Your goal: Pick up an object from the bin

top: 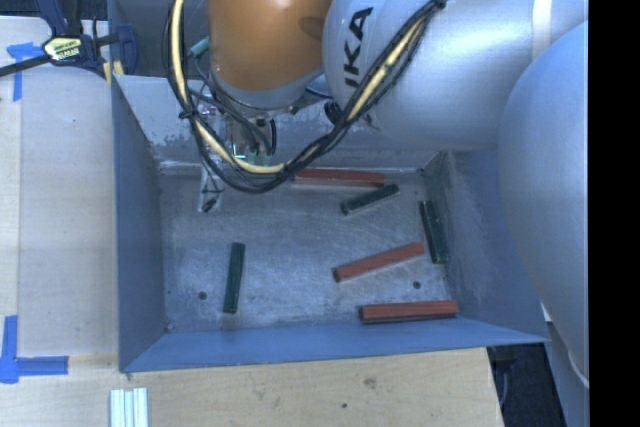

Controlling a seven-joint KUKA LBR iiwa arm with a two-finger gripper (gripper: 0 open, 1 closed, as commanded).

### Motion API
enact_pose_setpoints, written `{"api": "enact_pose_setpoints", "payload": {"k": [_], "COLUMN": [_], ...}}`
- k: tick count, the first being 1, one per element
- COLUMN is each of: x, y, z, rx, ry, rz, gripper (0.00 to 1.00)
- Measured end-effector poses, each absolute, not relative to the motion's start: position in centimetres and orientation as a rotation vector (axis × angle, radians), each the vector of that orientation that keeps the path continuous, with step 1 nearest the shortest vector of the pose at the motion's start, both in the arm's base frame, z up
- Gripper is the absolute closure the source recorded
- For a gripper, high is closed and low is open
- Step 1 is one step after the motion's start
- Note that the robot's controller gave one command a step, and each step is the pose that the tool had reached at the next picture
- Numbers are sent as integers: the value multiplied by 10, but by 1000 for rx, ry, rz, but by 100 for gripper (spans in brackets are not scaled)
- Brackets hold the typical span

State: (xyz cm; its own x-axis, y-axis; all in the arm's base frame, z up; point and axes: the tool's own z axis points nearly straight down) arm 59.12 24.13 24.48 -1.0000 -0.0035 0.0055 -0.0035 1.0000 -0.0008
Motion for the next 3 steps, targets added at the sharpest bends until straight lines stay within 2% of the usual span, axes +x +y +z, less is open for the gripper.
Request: {"api": "enact_pose_setpoints", "payload": {"k": [1,2,3], "x": [624,621,603], "y": [222,136,36], "z": [114,77,190], "rx": [237,208,55], "ry": [-3128,-3133,-3153], "rz": [4,7,5], "gripper": [0,0,0]}}
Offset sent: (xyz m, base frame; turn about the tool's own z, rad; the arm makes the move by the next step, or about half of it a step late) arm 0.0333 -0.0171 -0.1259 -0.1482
